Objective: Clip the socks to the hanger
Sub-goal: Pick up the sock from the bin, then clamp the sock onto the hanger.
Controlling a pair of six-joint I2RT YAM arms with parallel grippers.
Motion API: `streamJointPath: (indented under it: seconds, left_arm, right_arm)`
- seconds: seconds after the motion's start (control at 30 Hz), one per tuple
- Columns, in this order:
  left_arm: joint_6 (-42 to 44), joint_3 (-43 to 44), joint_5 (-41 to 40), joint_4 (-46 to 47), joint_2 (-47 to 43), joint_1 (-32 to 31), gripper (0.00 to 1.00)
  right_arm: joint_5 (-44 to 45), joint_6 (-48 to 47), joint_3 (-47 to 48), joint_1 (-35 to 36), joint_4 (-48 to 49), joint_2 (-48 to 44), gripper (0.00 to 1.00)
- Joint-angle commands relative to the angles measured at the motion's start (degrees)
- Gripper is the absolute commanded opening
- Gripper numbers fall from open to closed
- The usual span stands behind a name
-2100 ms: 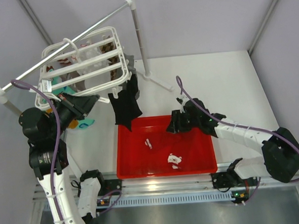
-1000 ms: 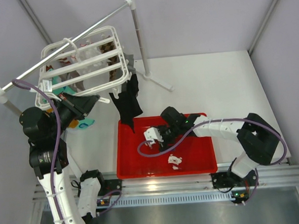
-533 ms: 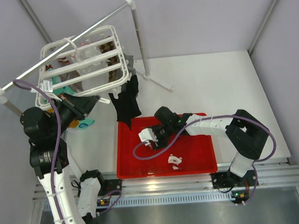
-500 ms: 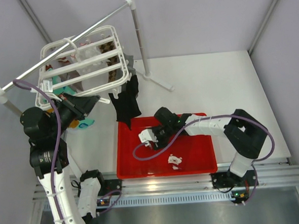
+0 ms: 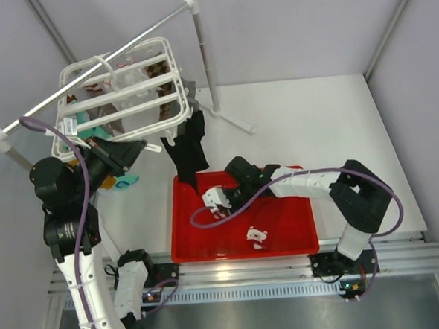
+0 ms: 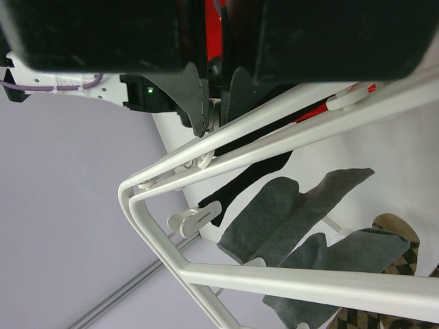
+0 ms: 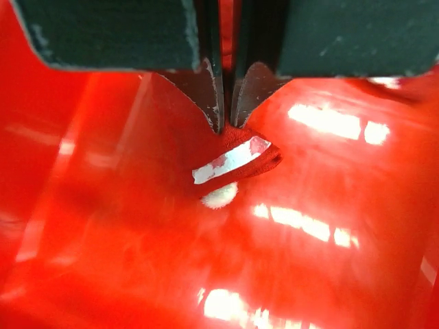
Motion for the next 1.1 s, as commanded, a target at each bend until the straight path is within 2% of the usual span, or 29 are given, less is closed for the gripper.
streamJointPath:
  seconds: [0.0, 0.13, 0.27, 0.43, 0.57, 0.67, 0.7, 0.83, 0.9, 1.07]
  left_arm:
    - [0.1, 0.5, 0.2, 1.9, 0.2, 0.0, 0.0]
    - [-0.3, -0.1, 0.6, 2.6, 0.2, 0.0, 0.0]
    - [-0.4, -0.1, 0.8, 3.1, 0.0, 0.1, 0.0]
    - [-0.4, 0.3, 1.2, 3.3, 0.1, 0.0, 0.0]
    - [0.5, 0.7, 1.4, 1.8, -0.1, 0.0, 0.0]
    - [0.9, 0.8, 1.6, 1.3, -0.5, 0.1, 0.0]
    - [0.9, 0.9, 1.9, 1.1, -0.5, 0.0, 0.0]
    - [0.5, 0.9, 2.4, 0.6, -0.5, 0.0, 0.0]
    - [0.1, 0.7, 2.7, 0.7, -0.3, 0.0, 0.0]
    - [-1.0, -0.2, 3.4, 1.0, 0.0, 0.0, 0.0]
  right_arm:
    - [-4.7, 12.0, 3.7, 0.9, 3.4, -10.3, 0.0]
    - [-5.0, 26.2, 7.4, 1.4, 6.9, -17.1, 0.0]
    - [-4.5, 34.2, 12.7, 4.2, 10.1, -19.3, 0.0]
    - [0.7, 41.9, 18.5, 9.2, 13.6, -17.7, 0.0]
    - [7.2, 44.4, 21.6, 13.2, 16.4, -16.4, 0.0]
    - [14.4, 44.8, 22.7, 13.2, 17.9, -14.9, 0.0]
    - [19.5, 44.9, 22.7, 13.1, 18.4, -14.6, 0.0]
    - [29.3, 46.1, 20.2, 11.7, 25.6, -15.9, 0.0]
    - [31.7, 46.2, 18.9, 11.5, 28.2, -16.5, 0.0]
    - [31.3, 46.6, 18.6, 11.2, 31.5, -16.1, 0.0]
